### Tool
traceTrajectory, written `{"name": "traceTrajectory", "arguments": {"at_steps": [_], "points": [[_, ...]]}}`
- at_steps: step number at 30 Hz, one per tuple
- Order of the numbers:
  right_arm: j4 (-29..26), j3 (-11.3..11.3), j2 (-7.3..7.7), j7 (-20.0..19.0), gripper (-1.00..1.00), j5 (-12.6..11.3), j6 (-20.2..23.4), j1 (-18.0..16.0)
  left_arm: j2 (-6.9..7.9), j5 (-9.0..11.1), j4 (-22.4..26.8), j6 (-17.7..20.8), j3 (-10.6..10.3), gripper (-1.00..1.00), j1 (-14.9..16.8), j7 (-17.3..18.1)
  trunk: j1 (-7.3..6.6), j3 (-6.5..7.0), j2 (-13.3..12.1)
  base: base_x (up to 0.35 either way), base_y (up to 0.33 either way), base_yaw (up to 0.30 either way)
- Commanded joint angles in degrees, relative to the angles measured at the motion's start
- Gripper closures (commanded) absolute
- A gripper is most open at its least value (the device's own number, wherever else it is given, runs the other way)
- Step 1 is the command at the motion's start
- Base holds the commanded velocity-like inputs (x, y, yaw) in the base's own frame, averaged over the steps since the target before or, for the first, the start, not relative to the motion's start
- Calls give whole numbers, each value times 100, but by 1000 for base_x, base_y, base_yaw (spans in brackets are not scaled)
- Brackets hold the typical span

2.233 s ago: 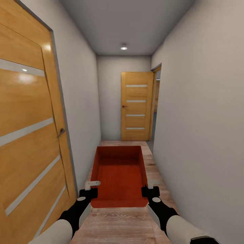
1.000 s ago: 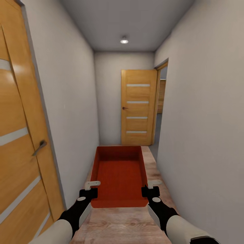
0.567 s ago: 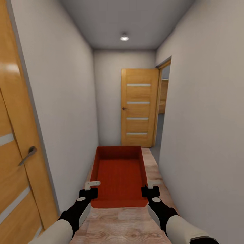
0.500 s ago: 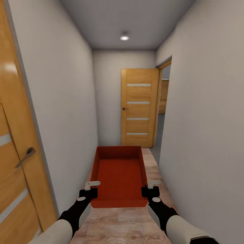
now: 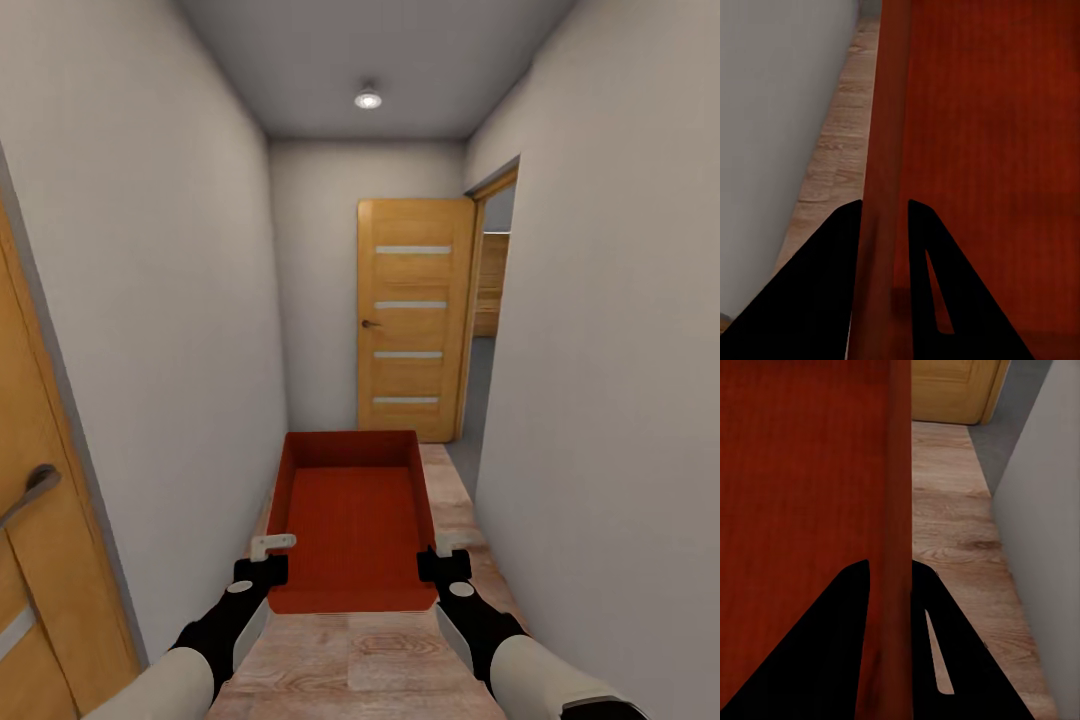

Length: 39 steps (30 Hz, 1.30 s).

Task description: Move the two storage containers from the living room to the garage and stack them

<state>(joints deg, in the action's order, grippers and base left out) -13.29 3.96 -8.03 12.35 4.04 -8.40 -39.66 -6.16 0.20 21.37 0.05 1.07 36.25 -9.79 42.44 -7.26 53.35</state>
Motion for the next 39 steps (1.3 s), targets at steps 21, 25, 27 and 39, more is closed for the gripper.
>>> {"name": "traceTrajectory", "arguments": {"at_steps": [21,25,27,39], "points": [[11,-44,21,49,100,9,-12,-4,246,-72,16,4,60,100,5,-67,4,-8,5,324,0,0],[11,-50,22,49,100,8,-12,-7,246,-72,9,4,60,100,5,-67,4,-8,5,324,0,0],[11,-52,26,49,100,9,-12,-5,246,-72,8,4,60,100,5,-67,4,-8,5,324,0,0],[11,-53,30,49,100,9,-2,-6,244,-72,9,4,60,100,5,-67,4,-8,5,324,0,0]]}}
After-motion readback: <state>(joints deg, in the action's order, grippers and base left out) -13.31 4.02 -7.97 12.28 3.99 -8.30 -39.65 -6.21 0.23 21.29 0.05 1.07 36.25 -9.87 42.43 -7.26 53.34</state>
